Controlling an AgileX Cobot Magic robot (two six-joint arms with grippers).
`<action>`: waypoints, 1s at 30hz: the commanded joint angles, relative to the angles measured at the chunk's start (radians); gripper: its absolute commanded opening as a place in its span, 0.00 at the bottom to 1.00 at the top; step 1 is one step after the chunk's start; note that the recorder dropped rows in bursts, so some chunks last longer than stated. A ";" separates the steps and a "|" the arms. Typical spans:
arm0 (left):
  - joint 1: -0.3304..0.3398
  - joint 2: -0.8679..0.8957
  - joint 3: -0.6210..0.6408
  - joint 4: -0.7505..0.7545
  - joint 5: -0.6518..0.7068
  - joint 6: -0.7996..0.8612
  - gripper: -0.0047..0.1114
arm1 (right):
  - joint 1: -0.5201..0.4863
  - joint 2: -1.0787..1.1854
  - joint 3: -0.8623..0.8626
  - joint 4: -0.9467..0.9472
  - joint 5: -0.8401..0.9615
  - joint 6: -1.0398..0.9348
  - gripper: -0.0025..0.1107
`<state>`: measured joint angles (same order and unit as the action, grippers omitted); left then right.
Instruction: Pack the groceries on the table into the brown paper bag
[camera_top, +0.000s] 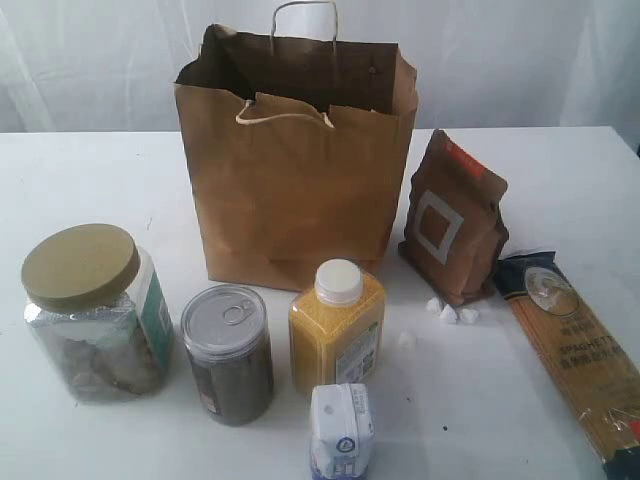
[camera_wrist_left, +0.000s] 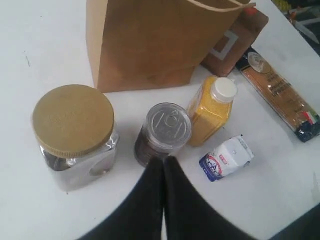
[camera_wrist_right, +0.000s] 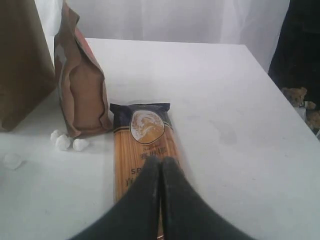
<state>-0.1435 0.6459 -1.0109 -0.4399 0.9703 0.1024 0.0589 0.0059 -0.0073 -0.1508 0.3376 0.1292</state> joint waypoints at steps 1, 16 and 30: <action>0.002 0.096 -0.073 -0.030 0.029 0.060 0.04 | 0.004 -0.006 0.007 0.002 -0.001 0.005 0.02; 0.002 0.355 -0.126 -0.231 -0.044 0.386 0.04 | 0.004 -0.006 0.007 0.002 -0.001 0.005 0.02; -0.091 0.357 -0.065 -0.031 -0.036 0.415 0.20 | 0.004 -0.006 0.007 0.002 -0.001 0.005 0.02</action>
<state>-0.2225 1.0064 -1.1052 -0.4967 0.9198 0.5419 0.0589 0.0059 -0.0073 -0.1508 0.3376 0.1298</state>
